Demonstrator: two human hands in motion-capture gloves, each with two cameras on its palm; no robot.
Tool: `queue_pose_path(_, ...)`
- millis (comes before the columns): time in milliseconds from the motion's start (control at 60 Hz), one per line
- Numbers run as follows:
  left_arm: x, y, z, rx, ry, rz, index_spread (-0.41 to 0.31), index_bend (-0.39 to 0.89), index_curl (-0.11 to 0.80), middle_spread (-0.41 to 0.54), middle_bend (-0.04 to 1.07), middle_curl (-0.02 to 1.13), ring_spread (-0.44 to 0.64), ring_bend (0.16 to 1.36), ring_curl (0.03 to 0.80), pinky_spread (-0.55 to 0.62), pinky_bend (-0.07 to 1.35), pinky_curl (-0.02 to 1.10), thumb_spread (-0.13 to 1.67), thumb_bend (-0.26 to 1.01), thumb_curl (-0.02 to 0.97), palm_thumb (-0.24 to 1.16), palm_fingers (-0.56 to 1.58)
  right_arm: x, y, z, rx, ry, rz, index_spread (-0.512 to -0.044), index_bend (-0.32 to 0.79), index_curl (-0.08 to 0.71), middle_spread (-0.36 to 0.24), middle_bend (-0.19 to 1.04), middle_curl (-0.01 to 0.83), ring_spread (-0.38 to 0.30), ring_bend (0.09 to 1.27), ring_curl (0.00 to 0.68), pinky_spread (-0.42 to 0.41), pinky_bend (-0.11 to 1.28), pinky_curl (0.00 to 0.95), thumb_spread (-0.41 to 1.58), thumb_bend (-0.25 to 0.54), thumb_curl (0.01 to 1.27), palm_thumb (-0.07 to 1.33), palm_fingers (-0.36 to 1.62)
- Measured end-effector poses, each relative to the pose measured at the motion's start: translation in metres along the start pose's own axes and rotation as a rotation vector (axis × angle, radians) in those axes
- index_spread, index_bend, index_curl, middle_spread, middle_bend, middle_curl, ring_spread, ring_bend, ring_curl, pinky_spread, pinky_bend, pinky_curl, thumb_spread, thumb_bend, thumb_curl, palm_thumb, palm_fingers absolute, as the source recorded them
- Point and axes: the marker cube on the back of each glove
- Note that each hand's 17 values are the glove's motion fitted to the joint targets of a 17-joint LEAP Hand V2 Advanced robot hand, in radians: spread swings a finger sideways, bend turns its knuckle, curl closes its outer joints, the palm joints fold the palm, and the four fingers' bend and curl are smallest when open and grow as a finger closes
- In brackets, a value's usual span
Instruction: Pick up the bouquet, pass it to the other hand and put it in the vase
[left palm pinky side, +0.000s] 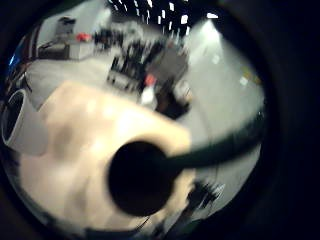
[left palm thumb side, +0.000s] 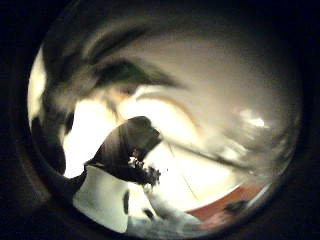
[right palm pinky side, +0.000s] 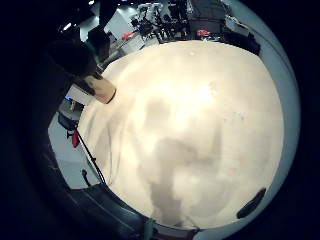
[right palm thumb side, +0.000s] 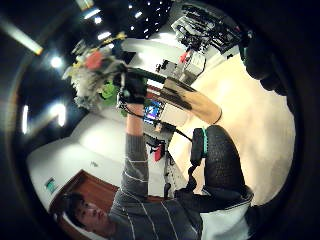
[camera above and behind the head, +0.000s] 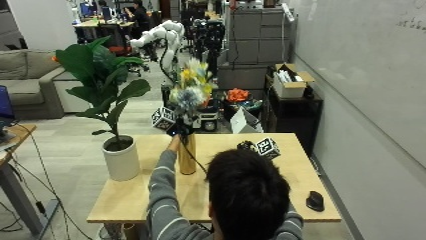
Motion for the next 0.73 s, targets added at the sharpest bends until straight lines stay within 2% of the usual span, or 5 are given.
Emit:
queue_pose_path(50, -0.025, 0.026, -0.014, 0.125, -0.243, -0.04, -0.045, 0.01, 0.434, -0.024, 0.5, 0.56, -0.01, 0.73, 0.503, 0.01, 0.55, 0.5, 0.9, -0.1, 0.373, 0.35, -0.32, -0.01, 0.011, -0.006, 0.016, 0.037, -0.034, -0.211, 0.13, 0.329, -0.06, 0.27, 0.453, -0.12, 0.37, 0.393, 0.093, 0.2, 0.343, 1.11, -0.019, 0.51, 0.74, 0.91)
queue_pose_path(267, -0.063, 0.094, -0.034, 0.121, -0.273, -0.108, 0.111, 0.01, 0.212, 0.32, 0.23, 0.33, 0.35, 0.62, 0.305, 0.38, 0.42, 0.32, 0.83, -0.04, 0.354, 0.29, -0.24, 0.011, 0.022, -0.014, 0.034, 0.062, -0.006, -0.206, 0.14, 0.33, -0.06, 0.26, 0.457, -0.117, 0.34, 0.398, 0.109, 0.18, 0.338, 1.12, -0.017, 0.5, 0.75, 0.92)
queue_pose_path(450, -0.034, 0.189, -0.038, -0.92, 0.367, 0.176, 0.143, 0.04, 0.127, 0.386, 0.19, 0.32, 0.43, 0.61, 0.29, 0.44, 0.42, 0.32, 0.82, -0.04, 0.348, 0.3, -0.18, 0.037, 0.024, -0.035, 0.13, 0.273, -0.034, -0.199, 0.14, 0.331, -0.06, 0.25, 0.46, -0.117, 0.32, 0.4, 0.111, 0.18, 0.335, 1.13, -0.017, 0.5, 0.77, 0.92)
queue_pose_path(683, -0.067, 0.113, -0.04, 0.075, -0.09, -0.005, 0.166, 0.06, 0.085, 0.396, 0.19, 0.31, 0.44, 0.62, 0.287, 0.44, 0.43, 0.32, 0.82, -0.03, 0.343, 0.3, -0.13, 0.027, 0.04, -0.022, 0.046, 0.125, 0.007, -0.198, 0.14, 0.336, -0.06, 0.24, 0.462, -0.117, 0.31, 0.405, 0.112, 0.18, 0.33, 1.13, -0.018, 0.5, 0.77, 0.92)
queue_pose_path(733, -0.081, 0.113, -0.037, 0.099, -0.165, -0.096, 0.166, 0.07, 0.08, 0.392, 0.19, 0.31, 0.43, 0.62, 0.286, 0.44, 0.43, 0.32, 0.82, -0.03, 0.342, 0.3, -0.13, 0.025, 0.042, -0.018, 0.008, 0.066, 0.035, -0.198, 0.14, 0.336, -0.06, 0.24, 0.462, -0.117, 0.31, 0.406, 0.112, 0.18, 0.329, 1.13, -0.018, 0.49, 0.77, 0.93)
